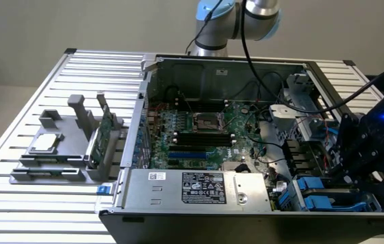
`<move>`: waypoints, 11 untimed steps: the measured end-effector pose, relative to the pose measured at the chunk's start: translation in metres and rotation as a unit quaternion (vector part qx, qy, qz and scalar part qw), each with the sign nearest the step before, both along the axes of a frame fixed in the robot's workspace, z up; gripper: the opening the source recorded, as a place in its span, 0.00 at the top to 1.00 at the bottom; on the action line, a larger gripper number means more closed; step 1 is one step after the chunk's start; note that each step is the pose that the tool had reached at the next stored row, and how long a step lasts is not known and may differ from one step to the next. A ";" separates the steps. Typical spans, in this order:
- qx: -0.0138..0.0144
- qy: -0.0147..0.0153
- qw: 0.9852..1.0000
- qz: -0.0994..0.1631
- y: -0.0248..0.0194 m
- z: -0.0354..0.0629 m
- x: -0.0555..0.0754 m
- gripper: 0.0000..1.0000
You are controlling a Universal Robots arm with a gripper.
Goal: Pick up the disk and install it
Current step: 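Insert the second disk wire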
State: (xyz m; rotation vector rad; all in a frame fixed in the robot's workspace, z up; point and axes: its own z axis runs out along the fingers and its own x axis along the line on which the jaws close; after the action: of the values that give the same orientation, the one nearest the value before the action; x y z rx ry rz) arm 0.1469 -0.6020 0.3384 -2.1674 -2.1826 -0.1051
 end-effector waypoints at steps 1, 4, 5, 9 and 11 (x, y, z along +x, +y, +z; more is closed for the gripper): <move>0.001 0.000 1.000 0.000 -0.0005 -0.0003 0.000 0.84; 0.005 0.000 1.000 0.001 -0.0020 -0.0014 0.000 0.84; 0.005 0.000 1.000 0.001 -0.0024 -0.0019 0.000 0.84; 0.009 0.000 1.000 0.001 -0.0032 -0.0037 0.000 0.84; 0.009 0.000 1.000 0.001 -0.0034 -0.0042 0.000 0.84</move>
State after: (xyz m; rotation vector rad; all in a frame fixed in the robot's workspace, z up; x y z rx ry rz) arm 0.1471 -0.6054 0.3342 -2.1545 -2.1757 -0.1248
